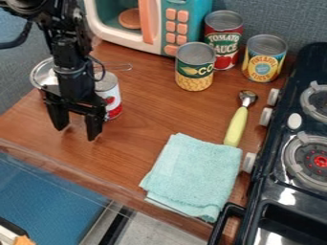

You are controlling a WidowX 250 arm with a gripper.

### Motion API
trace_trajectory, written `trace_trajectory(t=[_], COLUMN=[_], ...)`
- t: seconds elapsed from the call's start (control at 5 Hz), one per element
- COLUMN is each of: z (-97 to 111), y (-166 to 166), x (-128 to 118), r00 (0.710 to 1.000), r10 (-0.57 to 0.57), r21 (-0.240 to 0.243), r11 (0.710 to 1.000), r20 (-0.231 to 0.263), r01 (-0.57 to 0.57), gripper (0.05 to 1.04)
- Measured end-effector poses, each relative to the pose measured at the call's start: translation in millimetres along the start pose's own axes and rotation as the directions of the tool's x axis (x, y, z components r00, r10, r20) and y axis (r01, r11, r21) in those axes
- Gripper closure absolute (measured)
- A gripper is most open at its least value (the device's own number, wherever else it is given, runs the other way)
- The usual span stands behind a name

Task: Move the red can beside the yellow can

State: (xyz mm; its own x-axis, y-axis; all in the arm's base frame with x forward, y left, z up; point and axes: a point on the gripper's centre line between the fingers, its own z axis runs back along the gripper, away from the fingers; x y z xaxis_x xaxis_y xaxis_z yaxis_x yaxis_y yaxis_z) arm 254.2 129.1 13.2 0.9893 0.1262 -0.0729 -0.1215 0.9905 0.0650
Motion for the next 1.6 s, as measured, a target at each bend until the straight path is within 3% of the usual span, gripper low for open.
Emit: trace_trajectory(t=[0.8, 1.4, 1.6], z=[12, 24, 35], y=[-23, -34, -38], x=[20, 31, 45], r00=[1.000, 0.996, 0.991], r10=[-0.007, 0.001, -0.004], r21=[-0.040, -0.045, -0.041], r11=[0.999, 0.999, 0.999], r20=[0.029, 0.089, 0.134], r01=[0.008, 0.003, 0.009], gripper=[0.084, 0.084, 0.084])
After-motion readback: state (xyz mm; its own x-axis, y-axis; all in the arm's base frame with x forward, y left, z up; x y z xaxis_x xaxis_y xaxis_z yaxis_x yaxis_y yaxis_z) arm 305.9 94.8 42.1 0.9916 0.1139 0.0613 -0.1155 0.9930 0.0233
